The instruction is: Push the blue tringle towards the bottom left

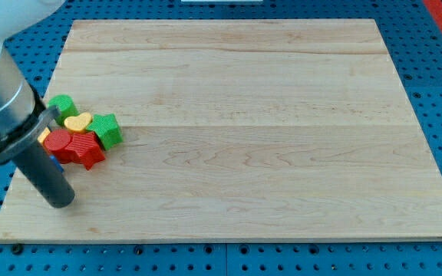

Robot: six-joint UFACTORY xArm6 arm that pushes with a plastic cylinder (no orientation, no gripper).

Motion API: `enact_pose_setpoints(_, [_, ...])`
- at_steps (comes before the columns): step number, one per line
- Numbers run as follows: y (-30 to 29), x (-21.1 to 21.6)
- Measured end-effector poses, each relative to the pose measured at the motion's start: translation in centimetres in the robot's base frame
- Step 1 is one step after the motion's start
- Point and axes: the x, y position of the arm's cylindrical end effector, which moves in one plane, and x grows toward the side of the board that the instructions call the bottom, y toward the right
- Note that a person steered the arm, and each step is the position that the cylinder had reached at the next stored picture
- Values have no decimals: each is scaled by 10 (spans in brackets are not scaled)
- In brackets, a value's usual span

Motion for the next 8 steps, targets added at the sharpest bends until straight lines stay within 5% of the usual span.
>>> enact_pose_setpoints(3, [-14,14])
enact_pose_setpoints(5, [-12,-20])
enact_pose_setpoints(8, [5,3])
